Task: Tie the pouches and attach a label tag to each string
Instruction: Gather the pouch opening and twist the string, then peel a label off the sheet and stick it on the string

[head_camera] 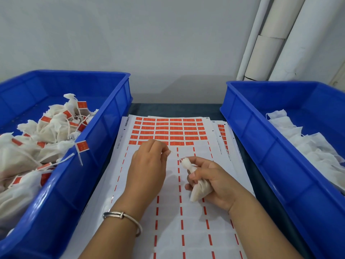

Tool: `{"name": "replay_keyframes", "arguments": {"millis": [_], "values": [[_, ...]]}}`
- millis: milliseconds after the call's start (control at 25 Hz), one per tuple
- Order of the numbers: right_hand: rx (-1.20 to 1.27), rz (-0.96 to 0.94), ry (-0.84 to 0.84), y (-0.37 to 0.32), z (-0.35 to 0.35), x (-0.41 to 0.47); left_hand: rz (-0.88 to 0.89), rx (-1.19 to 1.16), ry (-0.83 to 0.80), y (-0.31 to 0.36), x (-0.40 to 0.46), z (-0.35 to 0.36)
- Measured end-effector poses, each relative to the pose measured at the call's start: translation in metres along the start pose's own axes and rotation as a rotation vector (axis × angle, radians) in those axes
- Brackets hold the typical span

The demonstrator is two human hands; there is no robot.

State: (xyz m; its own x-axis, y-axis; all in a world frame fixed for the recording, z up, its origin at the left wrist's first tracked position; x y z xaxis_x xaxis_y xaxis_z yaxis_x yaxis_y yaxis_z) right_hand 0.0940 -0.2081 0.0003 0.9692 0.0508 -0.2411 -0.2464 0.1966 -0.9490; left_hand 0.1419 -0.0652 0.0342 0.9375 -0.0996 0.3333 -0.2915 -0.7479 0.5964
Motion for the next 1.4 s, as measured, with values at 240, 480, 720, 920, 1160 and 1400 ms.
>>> {"name": "replay_keyframes", "arguments": {"millis": [240,480,720,920,1160,1400], "values": [[-0.162,-0.038,-0.08,-0.006,0.004,-0.003,-0.051,-0.02,-0.033,0.007,0.0,-0.005],[-0.188,-0.122,-0.231,-0.02,0.003,-0.01,0.146,0.158,-0.059,0.035,-0.001,-0.029],[-0.106,-0.221,-0.01,-0.047,-0.011,0.005,0.399,0.246,-0.051,0.069,0.017,-0.038],[-0.222,-0.212,0.138,-0.067,-0.035,0.028,0.164,0.066,-0.071,0.057,0.059,-0.005],[-0.051,-0.179,0.232,-0.063,-0.06,0.06,-0.122,0.01,-0.255,0.026,0.07,0.085],[0.204,-0.095,0.18,-0.033,-0.072,0.079,-0.049,0.137,-0.33,0.005,0.072,0.117]]}}
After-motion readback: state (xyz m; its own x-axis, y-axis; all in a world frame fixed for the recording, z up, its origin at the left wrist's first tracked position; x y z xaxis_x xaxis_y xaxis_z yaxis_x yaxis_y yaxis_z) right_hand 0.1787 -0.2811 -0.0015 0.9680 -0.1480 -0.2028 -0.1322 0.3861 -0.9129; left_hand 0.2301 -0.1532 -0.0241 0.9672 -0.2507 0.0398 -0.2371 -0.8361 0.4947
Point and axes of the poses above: each hand's wrist, its own x-axis towards the middle knuckle, its own z-axis out of the palm, y = z × x, the point moved 5 cm from there along x, towards the middle knuckle, and after that the axes turned 4 degrees about -z, right-handed, at the moved point
